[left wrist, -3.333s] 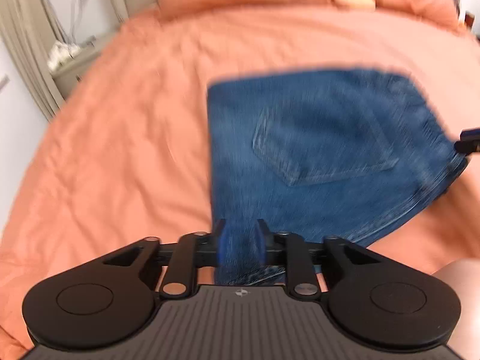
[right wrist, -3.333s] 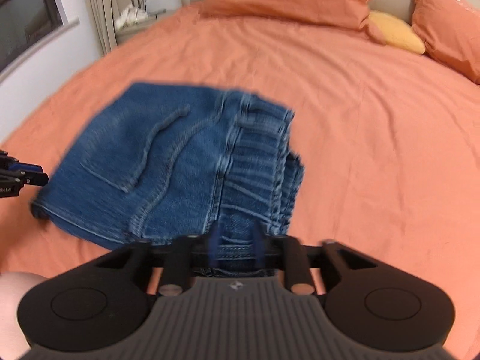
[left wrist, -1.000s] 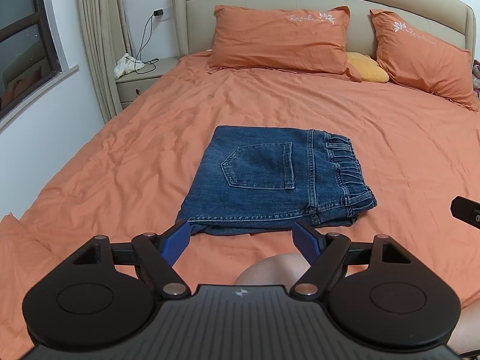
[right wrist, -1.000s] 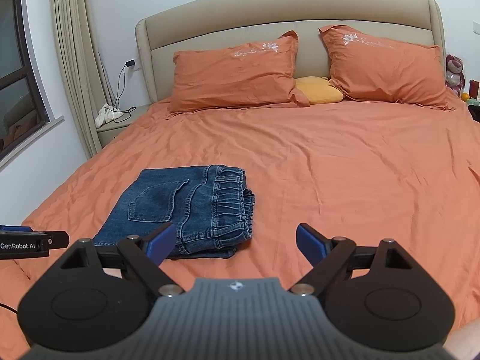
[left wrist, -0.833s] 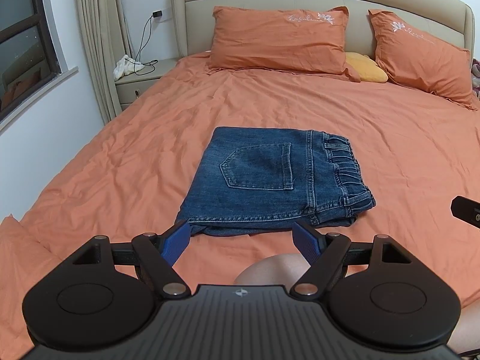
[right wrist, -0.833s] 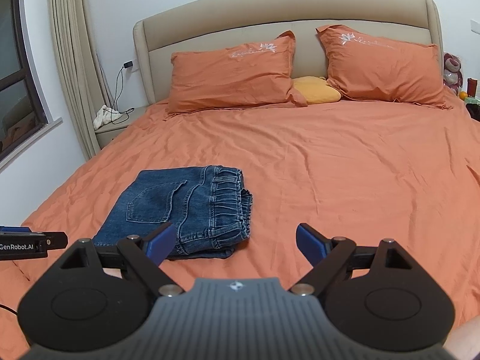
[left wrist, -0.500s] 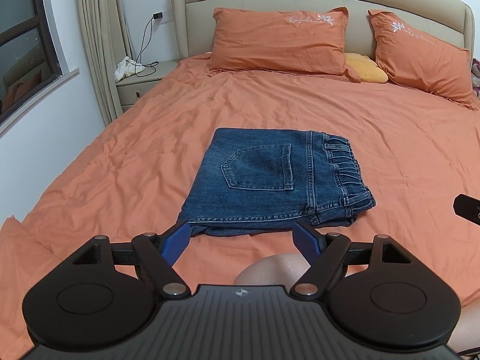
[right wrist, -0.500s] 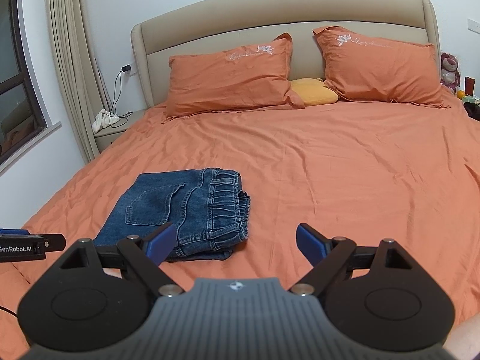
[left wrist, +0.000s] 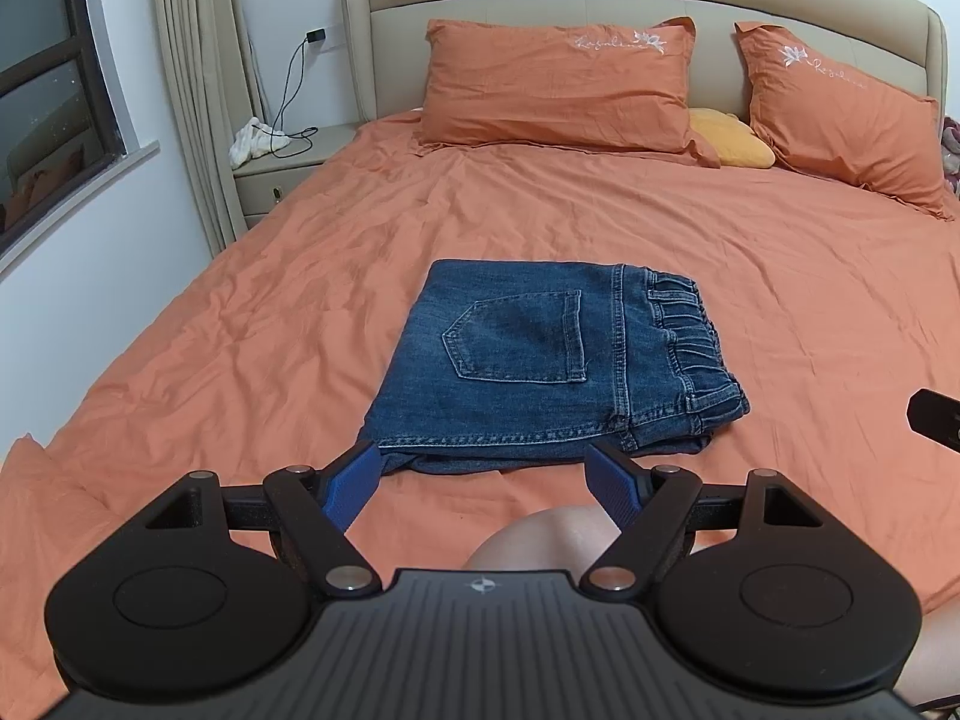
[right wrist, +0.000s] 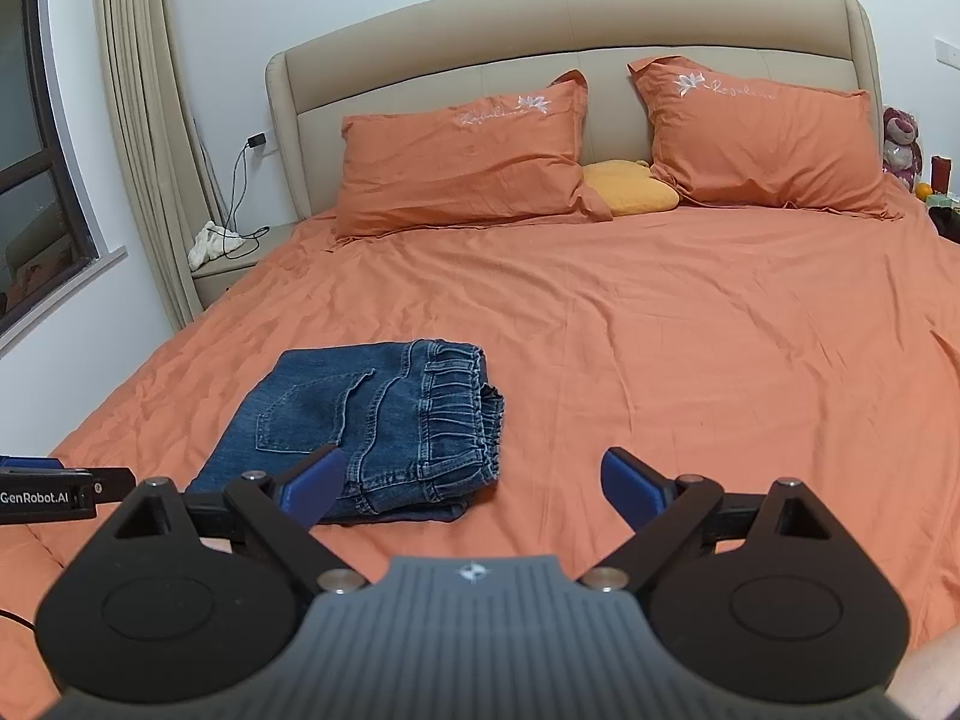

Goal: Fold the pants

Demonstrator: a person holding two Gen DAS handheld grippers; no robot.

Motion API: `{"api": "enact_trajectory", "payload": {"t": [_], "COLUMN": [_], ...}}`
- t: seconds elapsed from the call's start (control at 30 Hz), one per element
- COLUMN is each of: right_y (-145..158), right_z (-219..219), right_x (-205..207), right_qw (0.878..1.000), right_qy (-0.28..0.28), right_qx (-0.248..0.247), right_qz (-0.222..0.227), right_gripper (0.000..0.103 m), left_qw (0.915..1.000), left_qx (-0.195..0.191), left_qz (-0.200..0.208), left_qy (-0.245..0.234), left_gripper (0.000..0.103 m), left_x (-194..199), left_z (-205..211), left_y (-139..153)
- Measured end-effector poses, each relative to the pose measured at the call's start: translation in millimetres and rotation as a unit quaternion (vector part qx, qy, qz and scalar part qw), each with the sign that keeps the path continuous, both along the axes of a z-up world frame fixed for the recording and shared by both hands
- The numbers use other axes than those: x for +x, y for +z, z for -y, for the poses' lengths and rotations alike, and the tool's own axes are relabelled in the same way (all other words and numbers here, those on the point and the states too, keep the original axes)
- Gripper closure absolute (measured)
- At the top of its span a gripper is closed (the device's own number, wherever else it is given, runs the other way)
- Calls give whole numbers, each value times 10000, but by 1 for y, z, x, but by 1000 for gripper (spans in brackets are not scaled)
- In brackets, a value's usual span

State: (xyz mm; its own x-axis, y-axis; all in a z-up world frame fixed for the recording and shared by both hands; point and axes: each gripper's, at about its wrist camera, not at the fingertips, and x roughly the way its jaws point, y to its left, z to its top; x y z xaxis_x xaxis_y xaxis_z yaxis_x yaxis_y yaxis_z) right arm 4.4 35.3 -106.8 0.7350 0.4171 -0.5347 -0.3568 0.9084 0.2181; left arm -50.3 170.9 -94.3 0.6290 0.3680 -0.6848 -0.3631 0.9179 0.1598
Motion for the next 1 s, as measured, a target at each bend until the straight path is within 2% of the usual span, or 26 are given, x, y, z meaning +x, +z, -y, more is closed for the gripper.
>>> {"api": "enact_trajectory", "payload": {"t": [1.0], "right_y": [3], "right_z": [4], "right_x": [-3], "right_qw": [10000], "right_qy": [27], "right_qx": [-35], "right_qz": [-3], "right_gripper": [13], "left_qw": [9997], "left_qx": [113], "left_qz": [139], "left_qy": [-176], "left_gripper": [12], "left_x": [-4], "left_z": [5], "left_y": [10]}}
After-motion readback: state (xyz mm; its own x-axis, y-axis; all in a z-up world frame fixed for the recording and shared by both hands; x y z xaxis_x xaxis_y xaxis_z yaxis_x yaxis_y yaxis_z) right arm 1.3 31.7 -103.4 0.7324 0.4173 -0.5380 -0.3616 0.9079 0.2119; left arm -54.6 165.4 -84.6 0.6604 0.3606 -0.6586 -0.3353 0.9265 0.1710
